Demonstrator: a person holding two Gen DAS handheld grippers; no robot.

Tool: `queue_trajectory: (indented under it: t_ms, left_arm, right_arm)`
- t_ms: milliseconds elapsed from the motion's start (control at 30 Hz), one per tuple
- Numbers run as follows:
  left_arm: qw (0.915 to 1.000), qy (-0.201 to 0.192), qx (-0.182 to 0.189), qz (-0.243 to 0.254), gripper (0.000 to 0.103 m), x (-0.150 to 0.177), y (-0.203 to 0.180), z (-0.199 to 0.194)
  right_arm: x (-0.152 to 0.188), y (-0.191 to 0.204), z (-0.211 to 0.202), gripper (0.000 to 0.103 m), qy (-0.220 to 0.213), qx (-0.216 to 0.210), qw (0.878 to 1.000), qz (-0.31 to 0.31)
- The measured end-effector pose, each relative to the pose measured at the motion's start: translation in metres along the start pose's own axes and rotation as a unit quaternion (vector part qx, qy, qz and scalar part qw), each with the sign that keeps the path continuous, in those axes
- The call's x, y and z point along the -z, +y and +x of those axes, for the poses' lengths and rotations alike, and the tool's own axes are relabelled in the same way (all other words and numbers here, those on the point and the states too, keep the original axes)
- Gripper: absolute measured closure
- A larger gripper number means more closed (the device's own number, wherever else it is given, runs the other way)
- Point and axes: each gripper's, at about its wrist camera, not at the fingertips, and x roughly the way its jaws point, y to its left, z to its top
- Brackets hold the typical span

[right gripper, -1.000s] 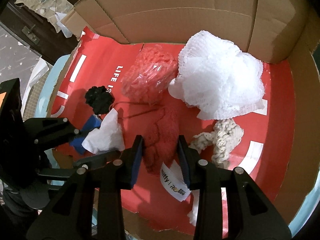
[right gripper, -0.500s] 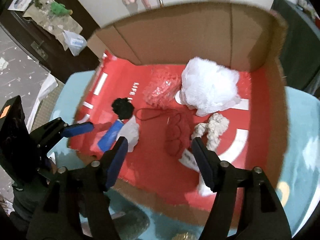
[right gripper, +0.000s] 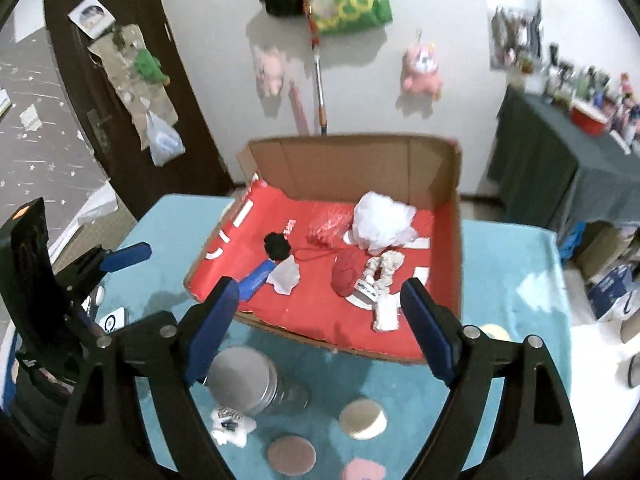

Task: Organize soft objects
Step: 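Withdraw both tools from the box back toward the table items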

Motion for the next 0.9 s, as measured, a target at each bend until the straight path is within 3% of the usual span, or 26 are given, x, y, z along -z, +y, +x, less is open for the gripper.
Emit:
queue_trajectory:
  t_ms: [167, 400, 633, 767, 900]
  left_arm:
    - [0.9988, -0.047, -0.014, -0.011, 0.0, 0.012, -0.015, -0.036]
    - [0.9946, -0.096, -0.035, -0.018, 0.0, 0.042, -0.041, -0.077]
    - [0.9932, -0.107, -0.041, -0.02, 0.0, 0.078, -0.06, -0.094]
    - [0.9939, -0.1, -0.031, -0.035, 0.0, 0.096, -0.063, -0.094]
    - [0.9929, -0.098, -0.047, -0.047, 0.0, 0.114, -0.06, -0.087]
  right_arm:
    - [0.027, 0.018, -0.048, 0.013, -0.06, 0.022, 0.998, -0.015]
    - [0.074, 0.039, -0.092, 0.012, -0.127, 0.063, 0.99, -0.023]
    - [0.121, 0.044, -0.111, 0.007, -0.154, 0.057, 0.986, -0.01]
    - [0.146, 0.048, -0.113, 0.007, -0.162, 0.086, 0.983, -0.01]
    - [0.168, 0.051, -0.11, 0.007, -0.171, 0.106, 0.979, -0.009]
